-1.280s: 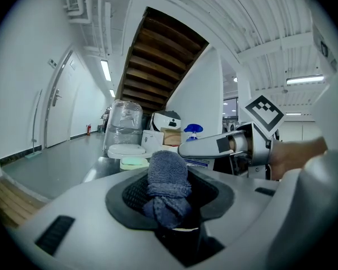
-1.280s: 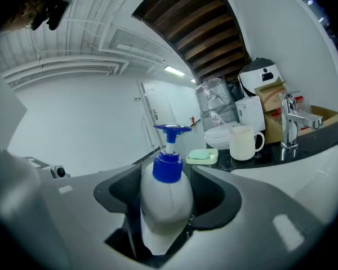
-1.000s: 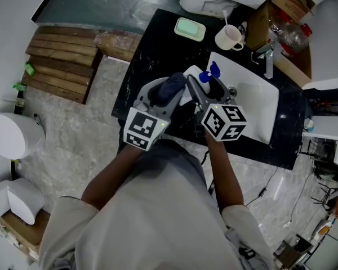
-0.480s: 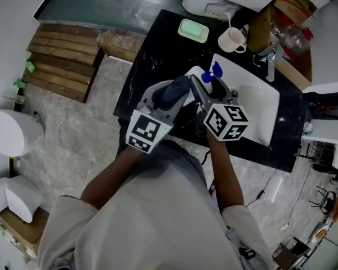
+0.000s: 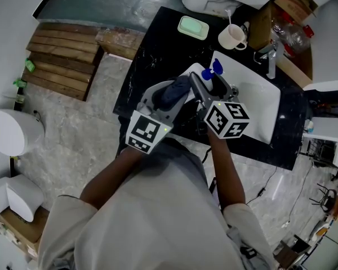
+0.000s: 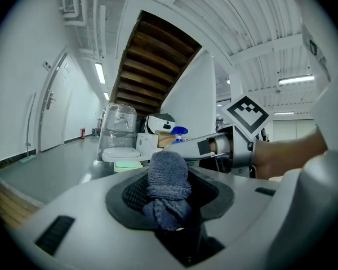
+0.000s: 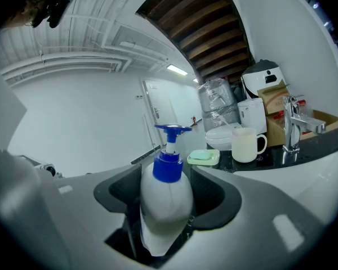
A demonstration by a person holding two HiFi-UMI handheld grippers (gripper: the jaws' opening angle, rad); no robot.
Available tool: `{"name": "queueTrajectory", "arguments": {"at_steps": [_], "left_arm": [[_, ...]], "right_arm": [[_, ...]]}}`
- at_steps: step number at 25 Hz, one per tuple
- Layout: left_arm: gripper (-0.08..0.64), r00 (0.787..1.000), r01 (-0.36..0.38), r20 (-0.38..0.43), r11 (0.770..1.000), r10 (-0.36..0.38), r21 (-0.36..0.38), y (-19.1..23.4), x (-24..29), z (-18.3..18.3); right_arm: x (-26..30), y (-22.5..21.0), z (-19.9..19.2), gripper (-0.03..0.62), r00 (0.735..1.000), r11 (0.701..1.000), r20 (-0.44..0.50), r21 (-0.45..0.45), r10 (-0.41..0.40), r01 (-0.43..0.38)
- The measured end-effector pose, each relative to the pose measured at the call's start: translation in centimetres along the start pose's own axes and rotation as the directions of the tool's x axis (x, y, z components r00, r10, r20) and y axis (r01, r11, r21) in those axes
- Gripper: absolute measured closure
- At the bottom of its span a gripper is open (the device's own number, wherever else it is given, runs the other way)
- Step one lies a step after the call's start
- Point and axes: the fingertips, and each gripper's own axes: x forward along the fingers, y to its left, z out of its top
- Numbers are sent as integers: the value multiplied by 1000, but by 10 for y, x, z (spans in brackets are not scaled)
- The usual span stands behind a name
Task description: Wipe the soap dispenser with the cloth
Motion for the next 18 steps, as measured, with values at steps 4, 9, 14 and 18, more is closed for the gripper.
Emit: {"name": "queueTrajectory", "arguments": {"at_steps": [4, 9, 14, 18], "left_arm": [[407, 1000, 6, 1, 999, -6, -35, 1, -1, -2], [408, 1000, 7, 2, 998, -7, -57, 2, -3, -5], [408, 1000, 6, -7, 998, -6, -62, 5, -3, -11], [408, 1000, 4, -14, 998, -5, -65, 5, -5, -14]], "right_arm": [[0, 0, 1, 330, 1000, 1000, -5, -3, 1, -1], [1, 2, 1, 330, 1000, 1000, -12, -14, 6, -6], [4, 3, 1, 330, 999, 1000, -37, -22, 9, -10], [4, 5, 1, 330, 998, 999, -57, -27, 20, -22]]}}
